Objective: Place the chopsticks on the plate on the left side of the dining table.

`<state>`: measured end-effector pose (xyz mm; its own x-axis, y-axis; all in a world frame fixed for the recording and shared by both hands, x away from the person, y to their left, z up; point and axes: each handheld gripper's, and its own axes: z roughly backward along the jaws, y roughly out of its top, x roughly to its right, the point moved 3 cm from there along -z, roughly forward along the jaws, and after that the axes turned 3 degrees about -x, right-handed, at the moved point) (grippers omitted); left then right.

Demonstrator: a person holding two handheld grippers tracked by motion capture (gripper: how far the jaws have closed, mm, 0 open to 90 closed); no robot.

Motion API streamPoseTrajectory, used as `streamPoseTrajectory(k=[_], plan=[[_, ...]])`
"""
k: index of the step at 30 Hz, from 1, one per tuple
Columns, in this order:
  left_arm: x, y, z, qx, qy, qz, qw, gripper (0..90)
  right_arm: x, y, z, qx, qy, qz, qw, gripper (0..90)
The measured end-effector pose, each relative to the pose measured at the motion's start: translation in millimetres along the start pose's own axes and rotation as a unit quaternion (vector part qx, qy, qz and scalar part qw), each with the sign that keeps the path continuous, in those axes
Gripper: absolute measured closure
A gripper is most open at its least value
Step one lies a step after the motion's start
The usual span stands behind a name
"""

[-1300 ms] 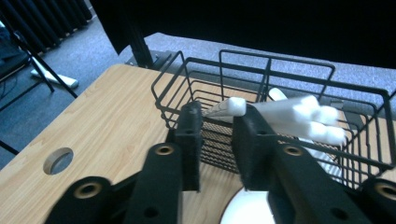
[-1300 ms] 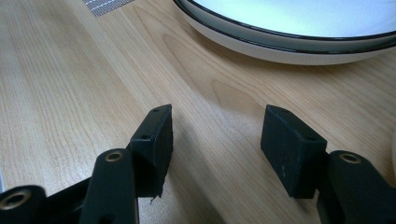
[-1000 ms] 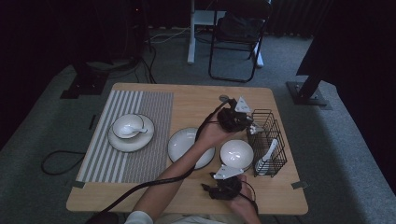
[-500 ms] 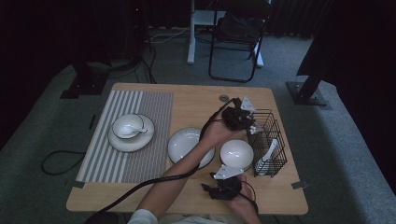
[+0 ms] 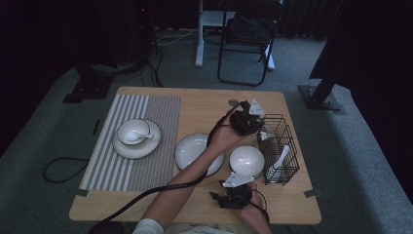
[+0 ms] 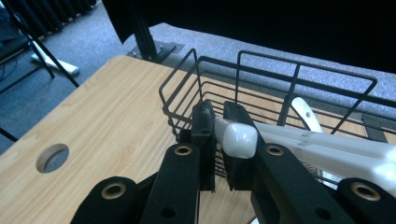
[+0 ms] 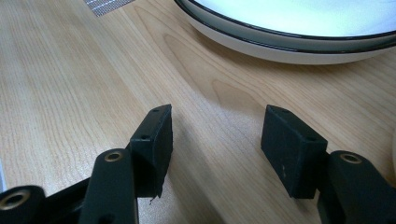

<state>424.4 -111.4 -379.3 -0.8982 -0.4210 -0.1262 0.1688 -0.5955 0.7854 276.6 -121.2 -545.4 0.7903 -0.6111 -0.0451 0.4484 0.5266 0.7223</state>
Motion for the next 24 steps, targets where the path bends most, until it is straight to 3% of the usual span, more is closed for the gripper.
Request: streamPoseTrajectory(k=[11, 24], plan=[[-4.6, 5.1, 22.0, 0.017, 0.003, -0.007, 0.9998, 84.8, 0.0, 0.0, 0.0, 0.0, -0.001, 0.001, 1.0, 42.9], [-13.3, 2.3, 49.8, 0.047, -0.028, 0.0, 0.9985, 84.8, 0.0, 0.0, -0.1, 0.0, -0.001, 0.001, 1.0, 42.8]])
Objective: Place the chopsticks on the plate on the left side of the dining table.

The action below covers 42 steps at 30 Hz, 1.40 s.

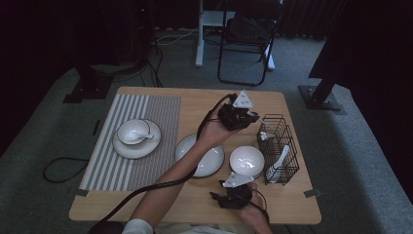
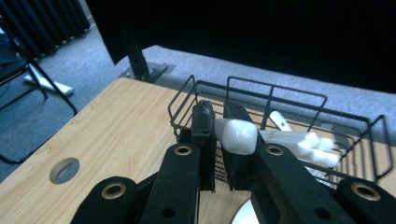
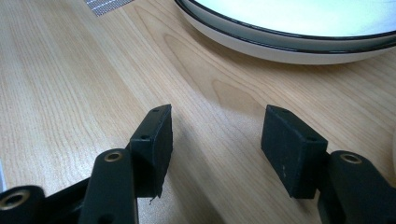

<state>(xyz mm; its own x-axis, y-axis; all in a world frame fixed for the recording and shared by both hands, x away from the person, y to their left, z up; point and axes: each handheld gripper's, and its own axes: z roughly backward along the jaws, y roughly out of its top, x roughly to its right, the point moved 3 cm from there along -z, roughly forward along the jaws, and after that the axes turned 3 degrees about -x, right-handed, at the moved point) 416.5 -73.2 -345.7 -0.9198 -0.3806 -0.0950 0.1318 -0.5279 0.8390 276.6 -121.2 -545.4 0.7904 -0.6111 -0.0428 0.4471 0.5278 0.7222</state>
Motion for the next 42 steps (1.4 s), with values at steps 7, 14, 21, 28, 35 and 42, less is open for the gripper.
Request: streamPoseTrajectory(k=[7, 14, 21, 28, 35, 42], plan=[[-9.2, -5.7, 22.0, 0.007, 0.005, 0.003, 1.0, 84.8, 0.0, 0.1, -0.1, 0.0, 0.0, 0.0, 1.0, 42.8], [-15.4, -9.9, 47.7, 0.032, -0.009, 0.016, 0.9993, 84.8, 0.2, 0.5, -0.6, 0.0, 0.0, 0.003, 1.0, 42.8], [-15.9, -13.1, 76.3, 0.055, -0.021, 0.018, 0.9981, 84.8, 0.3, 0.6, -0.8, 0.0, 0.0, 0.004, 1.0, 42.8], [-16.8, -25.8, 99.5, 0.054, -0.013, 0.014, 0.9983, 84.8, 0.4, 0.7, -1.0, 0.0, 0.0, 0.006, 1.0, 42.8], [-22.0, -48.3, 115.7, 0.042, 0.005, 0.015, 0.999, 84.8, 0.4, 0.7, -0.9, -0.001, 0.001, 0.006, 1.0, 42.7], [-29.7, -70.3, 132.9, 0.042, 0.016, 0.037, 0.9983, 84.7, 0.5, 0.8, -0.9, -0.001, 0.002, 0.007, 1.0, 42.7]])
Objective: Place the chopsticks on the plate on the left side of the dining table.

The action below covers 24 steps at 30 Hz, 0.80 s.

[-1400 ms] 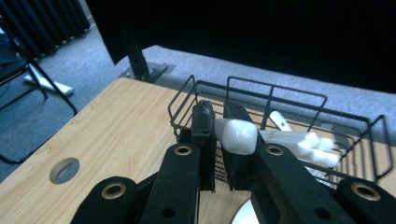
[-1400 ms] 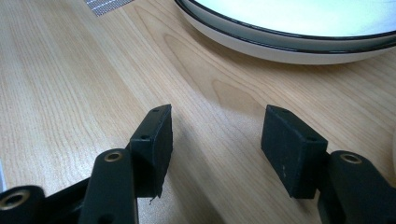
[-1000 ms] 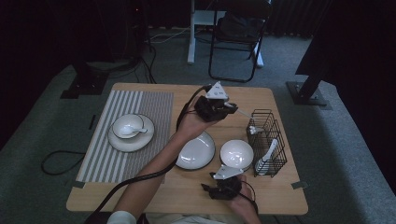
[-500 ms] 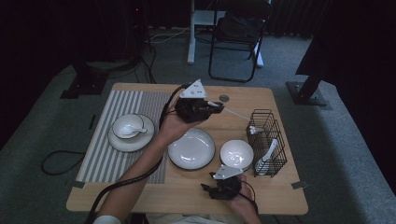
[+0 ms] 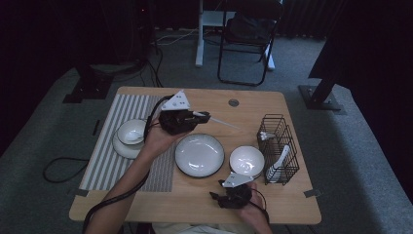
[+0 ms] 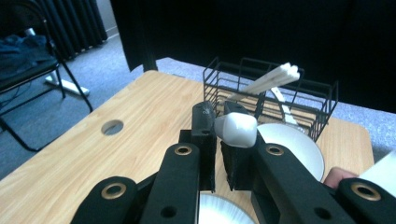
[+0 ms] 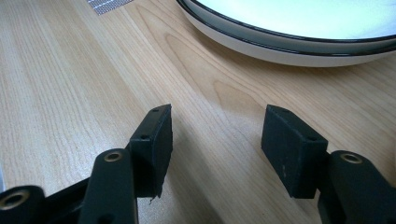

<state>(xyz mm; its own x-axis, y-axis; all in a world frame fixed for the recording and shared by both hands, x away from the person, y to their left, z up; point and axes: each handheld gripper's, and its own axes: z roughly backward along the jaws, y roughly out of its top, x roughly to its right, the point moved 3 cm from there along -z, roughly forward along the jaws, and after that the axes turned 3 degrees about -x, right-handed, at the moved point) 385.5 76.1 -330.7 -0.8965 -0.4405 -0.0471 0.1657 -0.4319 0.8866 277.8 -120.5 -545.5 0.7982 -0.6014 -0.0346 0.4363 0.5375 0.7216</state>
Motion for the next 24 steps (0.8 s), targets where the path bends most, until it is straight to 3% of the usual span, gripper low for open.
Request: streamPoseTrajectory(k=[11, 24], plan=[[-6.6, -32.2, 26.6, -0.007, 0.017, 0.019, 0.9996, 84.8, 0.1, 0.0, 0.0, -0.001, 0.0, 0.002, 1.0, 42.7], [-10.8, -63.6, 38.0, -0.007, 0.03, 0.045, 0.9985, 84.7, 0.0, 0.5, -0.5, -0.001, 0.001, 0.006, 1.0, 42.7]])
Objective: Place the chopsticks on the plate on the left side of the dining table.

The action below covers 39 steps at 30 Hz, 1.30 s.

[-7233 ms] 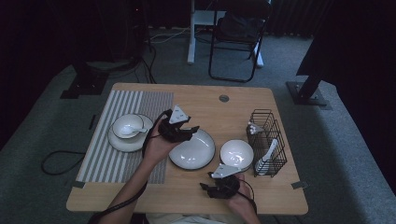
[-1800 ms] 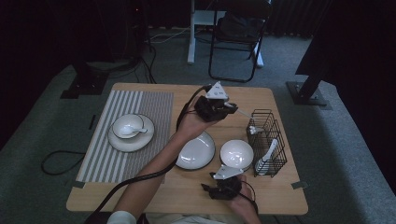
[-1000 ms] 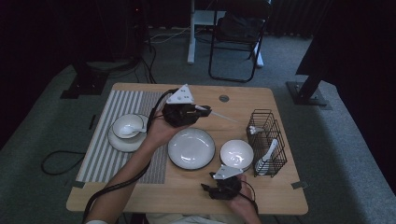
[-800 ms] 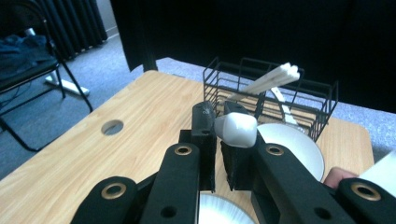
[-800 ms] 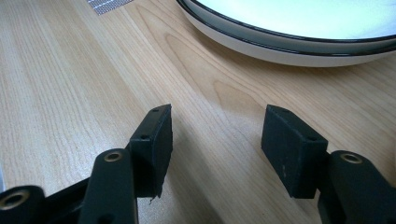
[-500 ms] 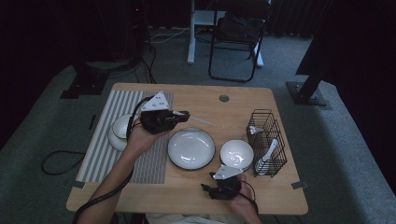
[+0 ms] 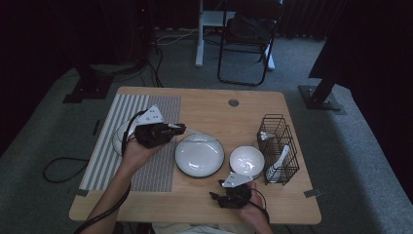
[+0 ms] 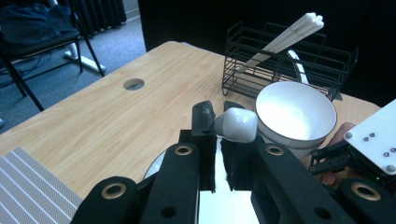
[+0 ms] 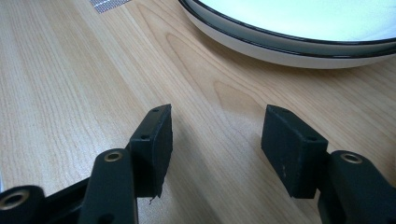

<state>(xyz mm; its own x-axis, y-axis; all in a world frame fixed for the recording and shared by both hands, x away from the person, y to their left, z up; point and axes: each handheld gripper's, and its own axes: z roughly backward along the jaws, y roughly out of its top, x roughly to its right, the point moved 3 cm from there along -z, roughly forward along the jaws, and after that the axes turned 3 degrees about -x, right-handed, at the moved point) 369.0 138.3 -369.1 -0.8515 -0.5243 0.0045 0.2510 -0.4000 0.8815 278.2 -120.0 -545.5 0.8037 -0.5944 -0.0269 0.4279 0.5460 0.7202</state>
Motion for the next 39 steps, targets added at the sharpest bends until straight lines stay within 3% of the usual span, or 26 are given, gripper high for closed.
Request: streamPoseTrajectory(k=[7, 13, 21, 27, 39], plan=[[-1.7, -12.0, 7.4, 0.004, 0.019, 0.017, 0.9997, 84.7, 0.5, 2.3, 0.0, -0.008, -0.004, 0.007, 0.9999, 43.4], [-1.1, -20.5, 12.4, 0.001, 0.034, 0.022, 0.9992, 84.8, -2.8, 14.9, 9.7, 0.003, -0.007, 0.022, 0.9997, 43.6], [1.6, -31.0, 18.5, -0.002, 0.054, 0.029, 0.9981, 84.7, -7.8, 51.1, 28.3, 0.033, 0.0, 0.055, 0.9979, 43.9], [6.3, -35.9, 21.4, -0.001, 0.067, 0.028, 0.9973, 84.7, -5.7, 85.7, 34.2, 0.056, -0.013, 0.087, 0.9945, 44.8], [13.8, -43.8, 28.7, -0.001, 0.078, 0.035, 0.9963, 84.8, 12.5, 130.2, 18.0, 0.053, -0.027, 0.117, 0.9914, 55.2]])
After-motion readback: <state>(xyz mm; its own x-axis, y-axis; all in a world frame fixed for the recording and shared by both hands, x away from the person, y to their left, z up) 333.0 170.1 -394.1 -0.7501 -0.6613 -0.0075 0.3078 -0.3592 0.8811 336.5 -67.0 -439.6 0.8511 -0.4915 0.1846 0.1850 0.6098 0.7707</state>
